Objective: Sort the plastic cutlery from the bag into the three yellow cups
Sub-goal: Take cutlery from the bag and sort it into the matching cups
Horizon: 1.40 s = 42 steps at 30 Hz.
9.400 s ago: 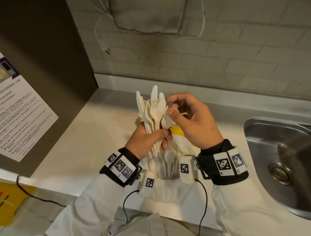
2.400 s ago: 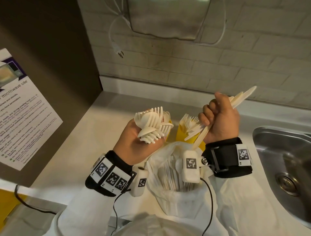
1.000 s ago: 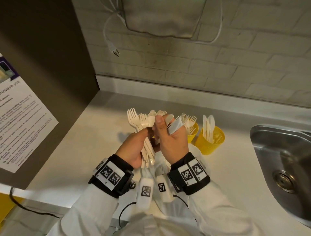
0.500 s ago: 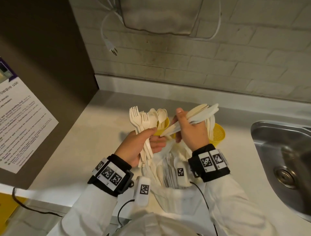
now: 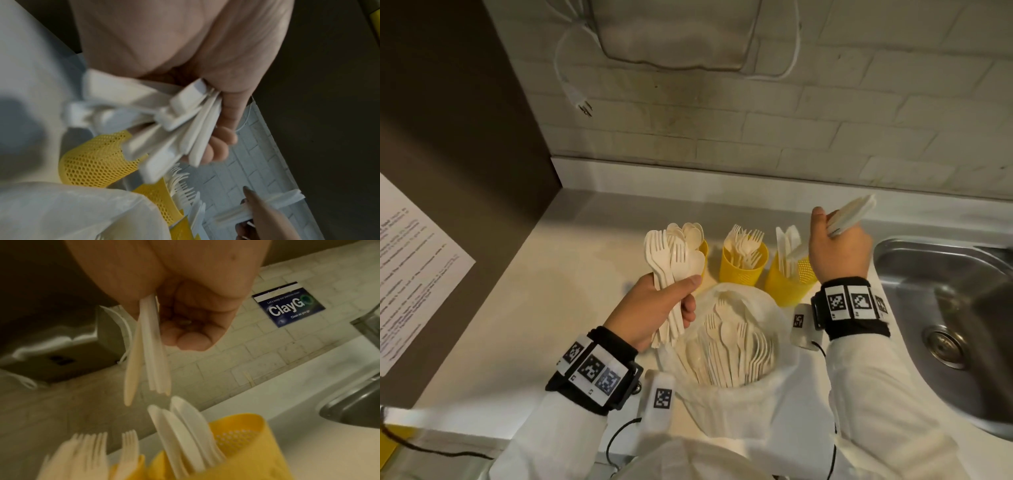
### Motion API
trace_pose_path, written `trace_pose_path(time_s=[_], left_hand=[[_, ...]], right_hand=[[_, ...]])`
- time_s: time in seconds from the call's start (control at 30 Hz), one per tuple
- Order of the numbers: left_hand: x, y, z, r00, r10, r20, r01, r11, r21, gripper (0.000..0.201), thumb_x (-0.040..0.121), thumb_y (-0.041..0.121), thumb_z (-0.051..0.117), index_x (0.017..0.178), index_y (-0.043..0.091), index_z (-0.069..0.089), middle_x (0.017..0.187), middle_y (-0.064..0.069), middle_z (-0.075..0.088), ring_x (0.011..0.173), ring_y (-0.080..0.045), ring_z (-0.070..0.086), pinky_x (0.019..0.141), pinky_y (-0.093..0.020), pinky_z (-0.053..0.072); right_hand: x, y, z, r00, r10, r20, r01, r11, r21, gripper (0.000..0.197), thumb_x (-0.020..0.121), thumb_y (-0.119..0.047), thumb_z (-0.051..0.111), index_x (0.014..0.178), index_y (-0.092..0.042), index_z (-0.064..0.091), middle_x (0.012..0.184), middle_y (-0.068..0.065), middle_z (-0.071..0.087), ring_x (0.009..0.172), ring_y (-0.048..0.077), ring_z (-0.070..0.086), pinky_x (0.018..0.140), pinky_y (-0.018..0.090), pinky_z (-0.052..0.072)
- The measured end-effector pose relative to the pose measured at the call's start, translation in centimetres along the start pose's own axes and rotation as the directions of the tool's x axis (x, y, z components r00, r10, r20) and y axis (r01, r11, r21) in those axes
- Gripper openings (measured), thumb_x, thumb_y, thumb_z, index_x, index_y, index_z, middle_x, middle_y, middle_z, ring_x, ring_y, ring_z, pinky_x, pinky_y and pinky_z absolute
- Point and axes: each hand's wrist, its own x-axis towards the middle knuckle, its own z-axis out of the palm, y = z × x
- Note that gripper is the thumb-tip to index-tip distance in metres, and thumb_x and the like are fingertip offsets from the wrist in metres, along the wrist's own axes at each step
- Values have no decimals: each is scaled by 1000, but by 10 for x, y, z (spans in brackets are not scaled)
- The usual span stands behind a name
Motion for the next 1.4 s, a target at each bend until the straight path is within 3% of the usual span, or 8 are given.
trace_pose_path(time_s=[0.17, 0.43, 0.7, 0.8, 0.87, 1.1, 1.27, 1.4], left_hand=[[0, -1, 1, 1000, 9, 15, -10, 999, 47, 21, 95, 27, 72, 83, 11, 71, 71, -11, 64, 65, -20, 63, 69, -36, 54], [2, 0, 8, 999, 16, 45, -22, 989, 148, 31, 97, 28, 70, 74, 7, 69, 69, -12, 64, 63, -20, 62, 67, -35, 54], [1, 6, 17, 990, 92, 107, -112, 974, 198, 35, 100, 23, 65, 71, 4, 64, 65, -12, 63, 61, -20, 60, 64, -28, 53], [1, 4, 19, 987, 113, 115, -132, 976, 172, 34, 101, 22, 64, 74, 0, 63, 65, -12, 61, 62, -21, 58, 65, -27, 52], [0, 4, 19, 985, 126, 119, -144, 978, 153, 32, 100, 22, 65, 78, -1, 65, 66, -11, 61, 64, -23, 58, 67, -31, 52], [-11, 6, 20, 938, 293, 182, -327, 923, 200, 31, 99, 24, 66, 80, 0, 66, 71, -13, 65, 71, -23, 64, 70, -28, 54], [-15, 6, 22, 901, 362, 240, -409, 893, 188, 28, 97, 27, 65, 81, 5, 67, 74, -13, 67, 74, -24, 65, 76, -30, 54], [-14, 7, 29, 885, 401, 238, -444, 879, 171, 21, 101, 23, 64, 86, 10, 70, 78, -12, 68, 72, -27, 64, 76, -32, 55]], right_hand=[[6, 16, 17, 979, 126, 163, -79, 961, -265, 58, 103, -57, 41, 95, -6, 66, 81, 14, 68, 73, 33, 62, 66, 34, 45], [-6, 23, 29, 970, 98, 222, -12, 933, -359, 52, 90, -54, 64, 120, -17, 44, 104, 13, 71, 93, 38, 69, 84, 46, 56], [-29, -3, 16, 980, -84, 181, 72, 995, 68, 27, 95, -41, 62, 110, -19, 58, 76, -4, 59, 71, 18, 59, 65, 31, 43], [-45, -26, 5, 883, -266, 386, 170, 949, 265, 6, 97, -26, 63, 98, -21, 66, 71, 9, 60, 62, 12, 53, 63, 33, 47], [-57, -40, 0, 800, -360, 479, 153, 896, 418, 7, 96, -19, 64, 96, -21, 70, 77, 19, 62, 70, 26, 58, 71, 40, 51], [-75, -64, -5, 657, -517, 548, 119, 789, 603, 7, 93, -12, 71, 98, -9, 67, 77, 29, 55, 69, 42, 53, 68, 52, 50], [-79, -62, -8, 648, -553, 524, 119, 753, 647, 4, 93, -8, 70, 95, -9, 67, 82, 23, 64, 74, 40, 61, 72, 56, 53], [-80, -59, -9, 728, -521, 446, 104, 727, 679, 4, 98, -10, 64, 97, -7, 66, 88, 11, 67, 79, 27, 68, 75, 57, 57]])
